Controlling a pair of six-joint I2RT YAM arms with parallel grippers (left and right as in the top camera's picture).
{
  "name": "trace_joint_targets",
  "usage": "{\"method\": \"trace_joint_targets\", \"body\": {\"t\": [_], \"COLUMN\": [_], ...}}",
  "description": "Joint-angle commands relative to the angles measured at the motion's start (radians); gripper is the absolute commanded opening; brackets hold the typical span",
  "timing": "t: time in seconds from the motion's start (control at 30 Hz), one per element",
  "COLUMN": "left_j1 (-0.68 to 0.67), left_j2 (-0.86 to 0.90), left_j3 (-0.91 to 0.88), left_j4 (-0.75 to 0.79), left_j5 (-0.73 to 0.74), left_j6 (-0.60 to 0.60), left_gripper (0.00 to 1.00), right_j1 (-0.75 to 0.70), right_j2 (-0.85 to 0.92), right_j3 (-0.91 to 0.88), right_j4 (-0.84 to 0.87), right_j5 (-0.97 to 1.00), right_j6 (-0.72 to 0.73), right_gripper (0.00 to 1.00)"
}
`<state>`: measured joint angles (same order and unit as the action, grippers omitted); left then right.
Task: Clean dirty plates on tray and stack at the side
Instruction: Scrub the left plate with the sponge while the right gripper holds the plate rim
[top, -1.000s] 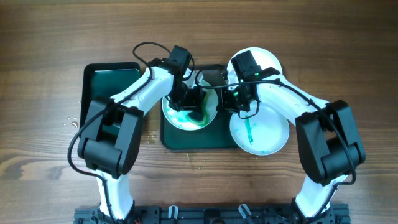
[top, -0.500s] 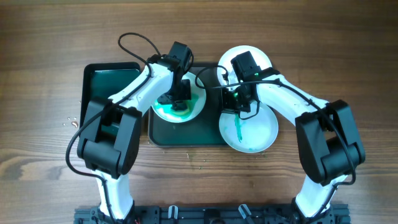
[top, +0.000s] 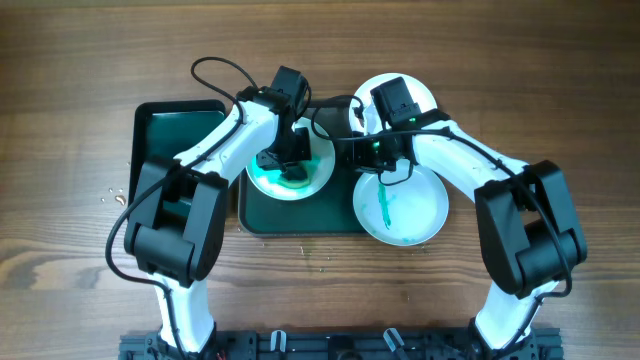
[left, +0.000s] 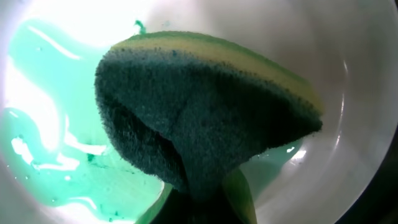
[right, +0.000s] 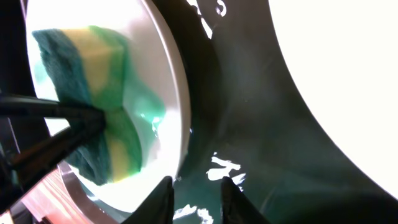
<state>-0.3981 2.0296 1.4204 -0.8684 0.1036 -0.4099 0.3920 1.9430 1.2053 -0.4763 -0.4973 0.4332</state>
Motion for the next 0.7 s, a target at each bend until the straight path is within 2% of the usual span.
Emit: {"method": "trace_joint_targets", "body": {"t": [0.0, 0.37, 0.5, 0.67], "left_j1": [0.009, 0.008, 0.008, 0.008], "left_j2": [0.016, 0.016, 0.016, 0.016], "left_j3": [0.002, 0.002, 0.002, 0.002], "left_j4": [-0.007, 0.003, 0.003, 0.004], "left_j5": [0.087, 0.162, 0.167, 0.169], "left_j6": [-0.018, -0.025, -0.025, -0.024], "left_gripper": [0.04, 0.04, 0.04, 0.04], "right_j1": [0.002, 0.010, 0.016, 0.021], "right_j2": [0.028, 0.096, 0.110, 0.128], "right_j3": [-0.003, -0.003, -0.003, -0.003], "right_j4": [0.025, 0.091, 0.130, 0.142], "right_j5": [-0.024, -0.045, -0.025, -0.011], "right_j6": [0.017, 0.039, 0.085, 0.120], "right_gripper": [0.27, 0.25, 0.06, 0.04]}}
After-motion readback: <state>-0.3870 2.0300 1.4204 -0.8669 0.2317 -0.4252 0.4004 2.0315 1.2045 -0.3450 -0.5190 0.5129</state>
